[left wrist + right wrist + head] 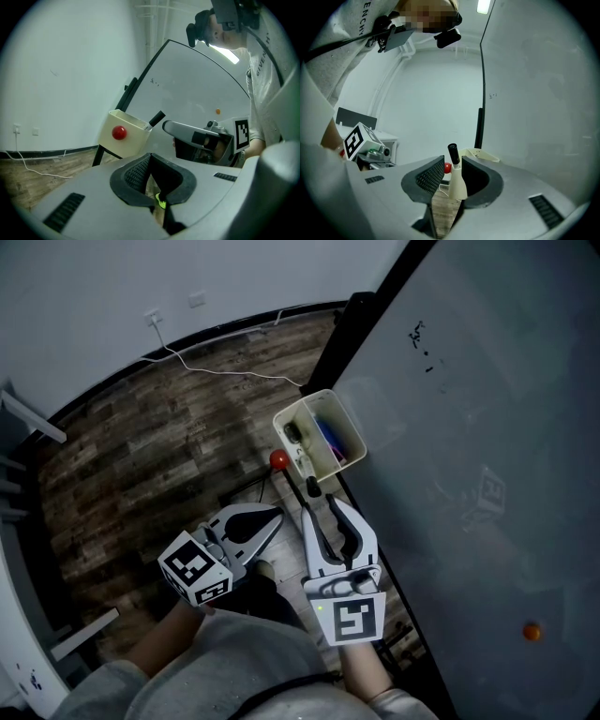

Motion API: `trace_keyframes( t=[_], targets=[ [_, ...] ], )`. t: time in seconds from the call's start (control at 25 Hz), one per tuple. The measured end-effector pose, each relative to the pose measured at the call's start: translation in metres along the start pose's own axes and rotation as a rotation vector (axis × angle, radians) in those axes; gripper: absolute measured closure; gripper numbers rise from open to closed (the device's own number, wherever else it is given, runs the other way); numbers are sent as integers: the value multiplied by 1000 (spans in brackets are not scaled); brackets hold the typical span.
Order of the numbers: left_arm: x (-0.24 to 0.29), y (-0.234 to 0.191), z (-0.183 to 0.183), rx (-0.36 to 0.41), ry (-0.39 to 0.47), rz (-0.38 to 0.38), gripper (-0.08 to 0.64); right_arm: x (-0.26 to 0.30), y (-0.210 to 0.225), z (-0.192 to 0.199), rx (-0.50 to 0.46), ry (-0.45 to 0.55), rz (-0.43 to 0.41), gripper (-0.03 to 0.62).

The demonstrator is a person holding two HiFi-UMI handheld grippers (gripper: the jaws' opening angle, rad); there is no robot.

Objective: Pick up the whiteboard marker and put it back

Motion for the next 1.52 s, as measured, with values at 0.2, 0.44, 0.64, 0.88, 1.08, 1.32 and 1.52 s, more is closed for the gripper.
trace_keyframes(
  t=[0.2,0.44,0.64,0.88,1.08,1.32,1.52],
  targets=[
    [-4,10,-1,9,27,-15,545,-15,-4,-2,-4,6,-16,486],
    [-8,26,0,29,52,-35,545,-32,-7,-3,9,28,-47,501],
    [-17,46,0,44,76,-51,545,-52,-14,-10,22,46,-77,554],
    [-30,63,3,65,91,-69,545,-69,-22,-9,76,50,-104,571],
    [-40,70,3,79,85,-65,545,-78,-33,-14,76,52,-113,572],
    [-49,72,-5,96,68,-19,545,-79,-42,-26,64,36,-85,574],
    [-61,75,-14,109,46,23,545,-77,-58,-38,65,27,-63,574]
  ],
)
Point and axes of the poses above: the fingertips, and each gripper's own axes: x forward along the fingers, y to its right, z out of its underside, the point moved 4 cm from there along -x, backward along the fingers, and after that the axes turned 12 degrees about -x, right-handed, at the moved point
